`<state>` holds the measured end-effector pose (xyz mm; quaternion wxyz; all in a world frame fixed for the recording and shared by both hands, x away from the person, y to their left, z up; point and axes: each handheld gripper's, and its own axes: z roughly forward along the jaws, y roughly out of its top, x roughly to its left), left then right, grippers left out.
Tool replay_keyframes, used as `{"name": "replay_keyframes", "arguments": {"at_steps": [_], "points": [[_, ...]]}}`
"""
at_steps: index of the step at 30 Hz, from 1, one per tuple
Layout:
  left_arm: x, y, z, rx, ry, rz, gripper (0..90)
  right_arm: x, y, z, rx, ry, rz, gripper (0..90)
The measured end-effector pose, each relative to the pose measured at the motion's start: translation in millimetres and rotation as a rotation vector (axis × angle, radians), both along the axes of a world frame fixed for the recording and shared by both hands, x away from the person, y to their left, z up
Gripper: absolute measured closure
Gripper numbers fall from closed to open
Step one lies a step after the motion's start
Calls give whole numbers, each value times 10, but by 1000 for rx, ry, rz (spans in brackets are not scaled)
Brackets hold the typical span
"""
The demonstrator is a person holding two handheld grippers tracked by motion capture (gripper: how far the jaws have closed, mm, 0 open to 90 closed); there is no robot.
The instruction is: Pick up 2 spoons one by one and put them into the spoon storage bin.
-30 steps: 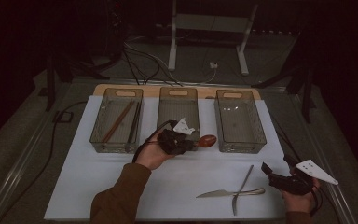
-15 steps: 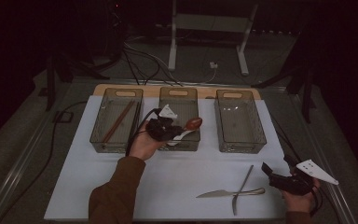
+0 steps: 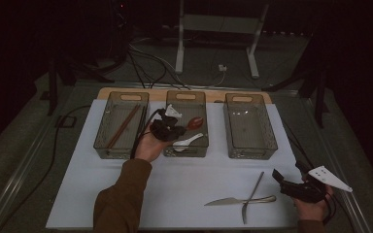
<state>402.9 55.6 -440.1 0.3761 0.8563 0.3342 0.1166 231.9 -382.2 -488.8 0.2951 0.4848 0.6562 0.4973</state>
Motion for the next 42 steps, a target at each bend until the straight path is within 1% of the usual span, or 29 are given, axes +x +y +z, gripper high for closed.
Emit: {"name": "replay_keyframes", "arguments": {"at_steps": [5,12,21,26,35,39,42], "points": [[40,2,-24,-4,3,24,839,0,2,0,0,0,1,0],[92,-24,-67,3,14,43,839,2,2,-1,-2,2,3,0],[143,-63,-103,12,27,50,839,3,3,-2,1,3,4,0],[163,-81,-113,5,30,55,838,3,0,-3,0,3,1,0],[202,-104,-146,11,37,68,838,1,-3,-3,2,1,1,0],[217,-107,-162,22,39,72,838,1,-3,-3,2,1,1,0],[234,-105,-180,20,42,80,837,-1,-6,0,2,0,2,0]]}}
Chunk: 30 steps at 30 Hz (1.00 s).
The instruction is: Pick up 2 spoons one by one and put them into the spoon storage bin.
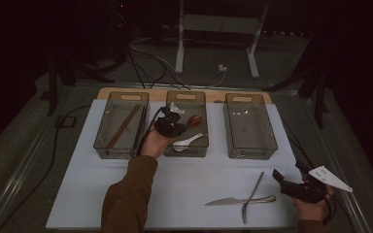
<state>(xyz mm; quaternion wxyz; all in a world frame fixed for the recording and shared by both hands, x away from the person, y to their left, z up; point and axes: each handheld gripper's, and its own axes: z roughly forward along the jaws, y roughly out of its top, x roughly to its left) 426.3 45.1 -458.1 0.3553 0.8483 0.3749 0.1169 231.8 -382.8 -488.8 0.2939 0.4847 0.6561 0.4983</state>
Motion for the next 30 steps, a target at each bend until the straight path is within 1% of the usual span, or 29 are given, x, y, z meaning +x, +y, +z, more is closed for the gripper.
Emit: {"name": "replay_keyframes", "arguments": {"at_steps": [9,14,20,30], "points": [[21,3,-24,1,7,9,837,-5,-9,2,0,0,-1,0],[35,18,-35,15,11,15,837,-5,-9,2,0,0,-3,0],[50,34,-50,22,13,31,837,-6,-11,1,2,0,-3,0],[62,23,-77,28,22,36,836,-7,-13,1,1,-1,-3,0]]}}
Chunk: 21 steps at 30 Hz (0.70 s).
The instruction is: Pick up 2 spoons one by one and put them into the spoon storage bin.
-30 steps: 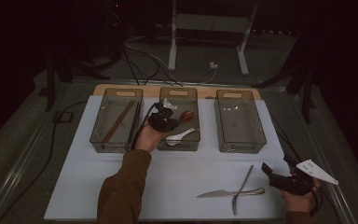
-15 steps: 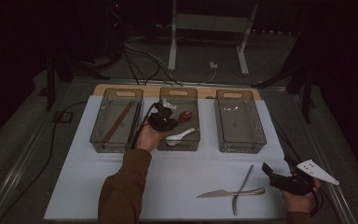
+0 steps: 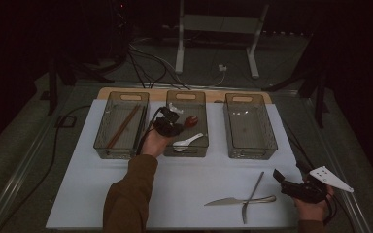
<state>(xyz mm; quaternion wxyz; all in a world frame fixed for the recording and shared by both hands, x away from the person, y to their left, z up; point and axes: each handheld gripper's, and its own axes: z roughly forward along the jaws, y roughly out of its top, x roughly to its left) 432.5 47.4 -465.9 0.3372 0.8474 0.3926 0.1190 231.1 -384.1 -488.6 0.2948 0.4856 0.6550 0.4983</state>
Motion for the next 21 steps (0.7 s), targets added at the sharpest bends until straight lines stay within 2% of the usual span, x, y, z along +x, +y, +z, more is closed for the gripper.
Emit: {"name": "replay_keyframes", "arguments": {"at_steps": [21], "points": [[19,-24,-56,19,30,3,833,-1,0,0,0,0,-1,0]]}}
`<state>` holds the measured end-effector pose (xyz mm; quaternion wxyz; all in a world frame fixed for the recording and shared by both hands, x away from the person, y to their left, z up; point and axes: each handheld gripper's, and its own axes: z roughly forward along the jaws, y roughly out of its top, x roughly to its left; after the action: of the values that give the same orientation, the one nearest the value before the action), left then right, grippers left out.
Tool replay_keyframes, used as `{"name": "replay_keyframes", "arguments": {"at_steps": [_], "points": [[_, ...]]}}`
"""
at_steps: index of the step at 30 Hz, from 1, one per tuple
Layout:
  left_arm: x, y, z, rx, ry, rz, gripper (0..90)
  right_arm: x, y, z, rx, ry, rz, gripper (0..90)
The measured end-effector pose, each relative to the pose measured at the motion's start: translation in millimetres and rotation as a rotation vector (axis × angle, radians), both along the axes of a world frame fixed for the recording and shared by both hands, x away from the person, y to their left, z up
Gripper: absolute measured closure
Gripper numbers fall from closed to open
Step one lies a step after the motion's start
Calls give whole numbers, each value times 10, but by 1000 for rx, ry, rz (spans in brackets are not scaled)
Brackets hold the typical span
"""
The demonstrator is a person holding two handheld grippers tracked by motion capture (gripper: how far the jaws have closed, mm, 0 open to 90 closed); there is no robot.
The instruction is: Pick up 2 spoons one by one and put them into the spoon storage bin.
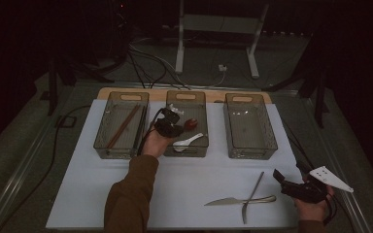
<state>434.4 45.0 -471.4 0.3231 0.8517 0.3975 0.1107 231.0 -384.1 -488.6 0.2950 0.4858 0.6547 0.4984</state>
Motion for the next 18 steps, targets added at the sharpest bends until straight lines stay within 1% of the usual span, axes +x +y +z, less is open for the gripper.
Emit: {"name": "replay_keyframes", "arguments": {"at_steps": [13,18], "points": [[4,-18,-19,7,8,-2,832,0,-1,-1,0,1,0,0],[3,-21,-18,1,13,-8,817,0,-3,0,0,0,-1,0]]}}
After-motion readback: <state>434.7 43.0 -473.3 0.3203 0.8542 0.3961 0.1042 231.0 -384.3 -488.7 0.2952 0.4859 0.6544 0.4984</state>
